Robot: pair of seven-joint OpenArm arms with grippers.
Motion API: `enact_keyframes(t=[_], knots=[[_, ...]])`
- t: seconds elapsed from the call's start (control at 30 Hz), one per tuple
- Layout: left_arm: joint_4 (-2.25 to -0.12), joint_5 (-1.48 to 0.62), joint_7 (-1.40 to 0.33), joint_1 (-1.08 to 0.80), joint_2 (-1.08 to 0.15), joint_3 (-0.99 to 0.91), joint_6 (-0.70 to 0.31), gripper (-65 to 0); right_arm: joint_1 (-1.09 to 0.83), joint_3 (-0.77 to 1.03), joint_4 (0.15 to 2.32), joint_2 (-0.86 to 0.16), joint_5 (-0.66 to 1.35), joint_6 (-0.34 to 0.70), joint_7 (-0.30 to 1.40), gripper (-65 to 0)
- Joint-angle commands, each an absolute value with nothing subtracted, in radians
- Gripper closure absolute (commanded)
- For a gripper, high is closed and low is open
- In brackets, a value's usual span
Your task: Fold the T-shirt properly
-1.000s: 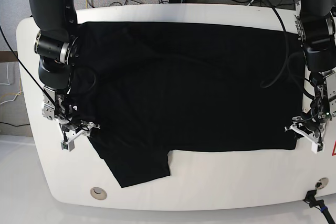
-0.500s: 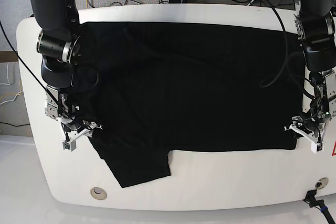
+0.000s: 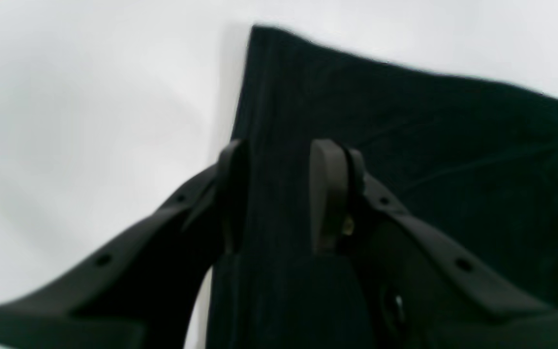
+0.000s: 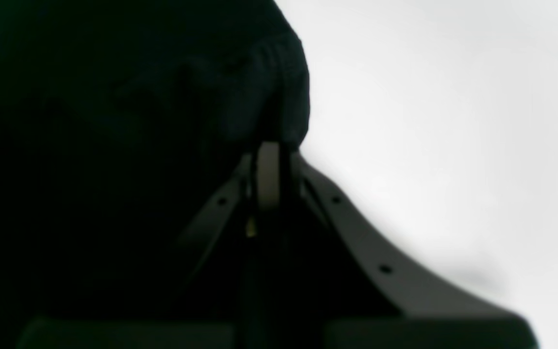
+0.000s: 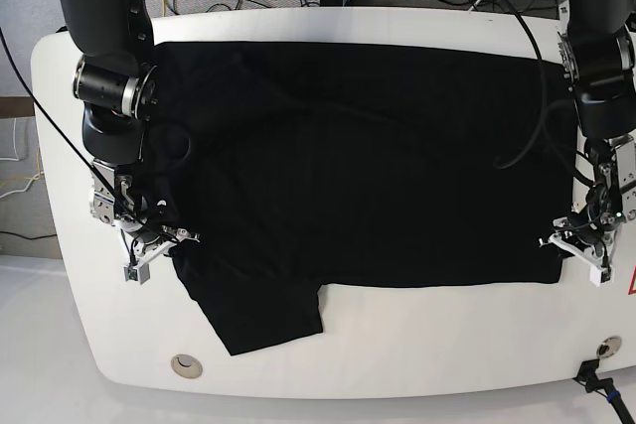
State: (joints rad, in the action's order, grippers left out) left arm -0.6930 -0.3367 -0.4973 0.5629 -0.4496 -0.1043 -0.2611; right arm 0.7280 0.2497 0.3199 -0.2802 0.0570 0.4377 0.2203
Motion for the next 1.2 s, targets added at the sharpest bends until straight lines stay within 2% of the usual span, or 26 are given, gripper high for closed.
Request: enact_keyframes(t=[0.0, 0.43, 0.67, 0.7, 0.93, 1.17], knots=[[-0.68, -0.343, -0.462, 0.605, -0.465, -0.109, -0.259, -18.3, 0.754, 0.246, 0.333, -0.29, 0.058, 0.441, 0.229, 0.0], [-0.585, -0.333, -0.442, 0.644, -0.456, -0.106, -0.248, -19.0, 0.756, 0.245, 0.323, -0.287, 0.059, 0.442, 0.224, 0.0], [-0.587, -0.333, -0.429, 0.634, -0.452, -0.11, -0.255, -19.0, 0.76, 0.243, 0.319, -0.285, 0.063, 0.439, 0.217, -2.4], [-0.576, -0.335, -0.444, 0.634, -0.454, -0.099, -0.258, -19.3, 0.748, 0.244, 0.322, -0.286, 0.048, 0.442, 0.234, 0.0], [-0.488, -0.282, -0.383, 0.685, -0.463, -0.033, -0.269, -20.9, 0.74, 0.243, 0.326, -0.284, 0.047, 0.439, 0.236, 0.0], [-0.432, -0.259, -0.348, 0.707, -0.478, -0.054, -0.272, -21.0, 0.739, 0.242, 0.326, -0.285, 0.048, 0.434, 0.235, 0.0]])
